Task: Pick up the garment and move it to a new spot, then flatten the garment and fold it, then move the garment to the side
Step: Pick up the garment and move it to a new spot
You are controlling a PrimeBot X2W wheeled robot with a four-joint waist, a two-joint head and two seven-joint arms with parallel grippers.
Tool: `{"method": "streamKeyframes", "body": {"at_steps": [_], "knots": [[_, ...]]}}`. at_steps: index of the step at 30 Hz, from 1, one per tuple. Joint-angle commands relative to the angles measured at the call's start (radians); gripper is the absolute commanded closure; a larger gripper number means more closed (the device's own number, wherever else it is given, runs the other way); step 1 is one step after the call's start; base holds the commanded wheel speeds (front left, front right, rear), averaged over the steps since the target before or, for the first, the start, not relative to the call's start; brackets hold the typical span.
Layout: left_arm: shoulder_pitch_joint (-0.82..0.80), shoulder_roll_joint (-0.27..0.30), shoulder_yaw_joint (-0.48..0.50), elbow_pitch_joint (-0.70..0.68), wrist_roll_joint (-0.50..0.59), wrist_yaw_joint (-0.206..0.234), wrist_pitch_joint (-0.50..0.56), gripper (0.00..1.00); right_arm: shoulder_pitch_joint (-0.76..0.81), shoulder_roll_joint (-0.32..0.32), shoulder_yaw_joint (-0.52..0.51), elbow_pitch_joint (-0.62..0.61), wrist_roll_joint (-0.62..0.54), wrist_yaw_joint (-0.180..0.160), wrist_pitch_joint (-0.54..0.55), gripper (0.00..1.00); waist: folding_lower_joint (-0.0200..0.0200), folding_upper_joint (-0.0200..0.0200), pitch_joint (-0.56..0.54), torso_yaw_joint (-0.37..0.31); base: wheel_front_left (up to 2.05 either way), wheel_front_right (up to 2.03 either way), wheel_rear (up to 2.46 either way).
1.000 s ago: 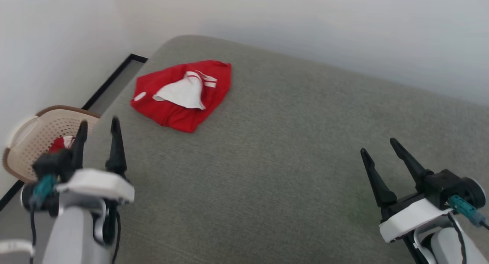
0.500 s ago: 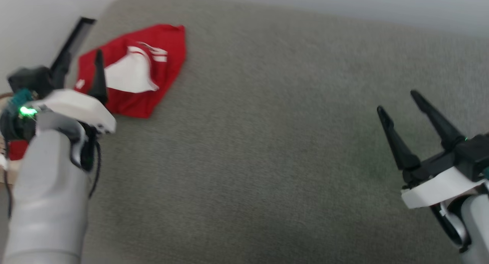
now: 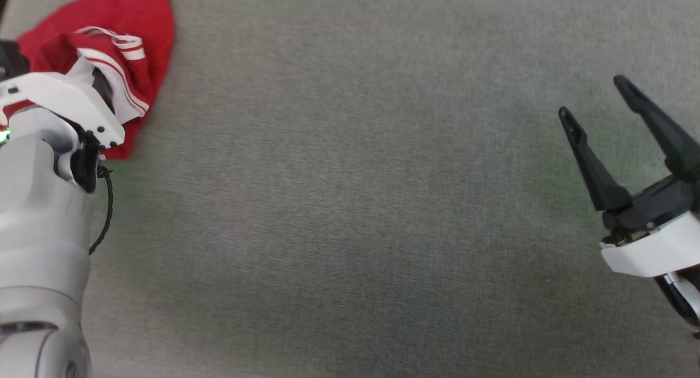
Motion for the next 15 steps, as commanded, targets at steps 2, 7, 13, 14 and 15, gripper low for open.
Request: {"method": "streamKeyframes", "body": {"at_steps": [2,7,13,14,15], "knots": [[-0.028,0.003,-0.012,0.032,0.016,0.021,0.048,0.0,-0.013,-0.012,-0.004,-0.023,0.01,0.0,0.013,0.0,0.0,0.0,0.045,-0.028,0.0,0.0,0.0],[-0.042,-0.019,-0.014,0.072,-0.003,0.056,0.194,0.0,-0.015,-0.026,-0.016,-0.056,0.018,0.0,0.028,0.0,0.0,0.0,0.077,-0.033,0.0,0.0,0.0],[-0.003,-0.047,-0.034,0.099,-0.006,0.078,0.362,0.0,-0.009,-0.025,-0.012,-0.074,0.018,0.0,0.037,0.0,0.0,0.0,0.086,-0.035,0.0,0.0,0.0],[0.0,-0.047,-0.036,0.101,-0.006,0.081,0.372,0.0,-0.012,-0.026,-0.01,-0.074,0.021,0.0,0.038,0.0,0.0,0.0,0.086,-0.036,0.0,0.0,0.0],[-0.002,-0.043,-0.038,0.102,-0.005,0.086,0.368,0.0,-0.015,-0.026,-0.011,-0.075,0.023,0.0,0.04,0.0,0.0,0.0,0.087,-0.035,0.0,0.0,0.0]]}}
